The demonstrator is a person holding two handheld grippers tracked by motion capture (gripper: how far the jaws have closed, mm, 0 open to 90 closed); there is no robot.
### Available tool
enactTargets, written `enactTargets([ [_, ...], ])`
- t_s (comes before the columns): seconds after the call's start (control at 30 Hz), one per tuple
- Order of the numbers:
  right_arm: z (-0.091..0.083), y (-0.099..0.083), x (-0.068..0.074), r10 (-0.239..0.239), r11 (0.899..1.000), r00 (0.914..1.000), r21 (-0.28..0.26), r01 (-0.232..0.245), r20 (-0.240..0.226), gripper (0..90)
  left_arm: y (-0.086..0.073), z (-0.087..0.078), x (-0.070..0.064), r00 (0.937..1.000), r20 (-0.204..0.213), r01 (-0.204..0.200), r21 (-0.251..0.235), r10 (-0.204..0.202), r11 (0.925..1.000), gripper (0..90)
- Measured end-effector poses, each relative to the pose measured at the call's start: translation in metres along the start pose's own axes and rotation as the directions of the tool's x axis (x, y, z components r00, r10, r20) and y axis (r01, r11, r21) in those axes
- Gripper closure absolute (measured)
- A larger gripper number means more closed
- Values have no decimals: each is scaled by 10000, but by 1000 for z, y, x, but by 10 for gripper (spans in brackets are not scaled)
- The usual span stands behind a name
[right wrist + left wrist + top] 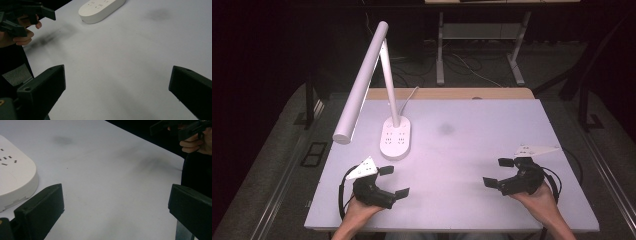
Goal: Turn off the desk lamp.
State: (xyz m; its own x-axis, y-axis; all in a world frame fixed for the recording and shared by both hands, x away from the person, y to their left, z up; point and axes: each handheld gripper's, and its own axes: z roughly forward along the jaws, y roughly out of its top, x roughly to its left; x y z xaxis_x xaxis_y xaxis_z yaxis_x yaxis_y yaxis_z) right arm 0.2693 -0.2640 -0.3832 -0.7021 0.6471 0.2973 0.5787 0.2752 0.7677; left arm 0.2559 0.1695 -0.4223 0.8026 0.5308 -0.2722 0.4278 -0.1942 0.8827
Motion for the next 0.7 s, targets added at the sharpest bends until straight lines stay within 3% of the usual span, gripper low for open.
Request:
enactTargets([
  [0.7,25,47,15,-759,9960,9960,446,779,-464,8,0,-2,0,10000,40,63,-98,-62,9999,0],
])
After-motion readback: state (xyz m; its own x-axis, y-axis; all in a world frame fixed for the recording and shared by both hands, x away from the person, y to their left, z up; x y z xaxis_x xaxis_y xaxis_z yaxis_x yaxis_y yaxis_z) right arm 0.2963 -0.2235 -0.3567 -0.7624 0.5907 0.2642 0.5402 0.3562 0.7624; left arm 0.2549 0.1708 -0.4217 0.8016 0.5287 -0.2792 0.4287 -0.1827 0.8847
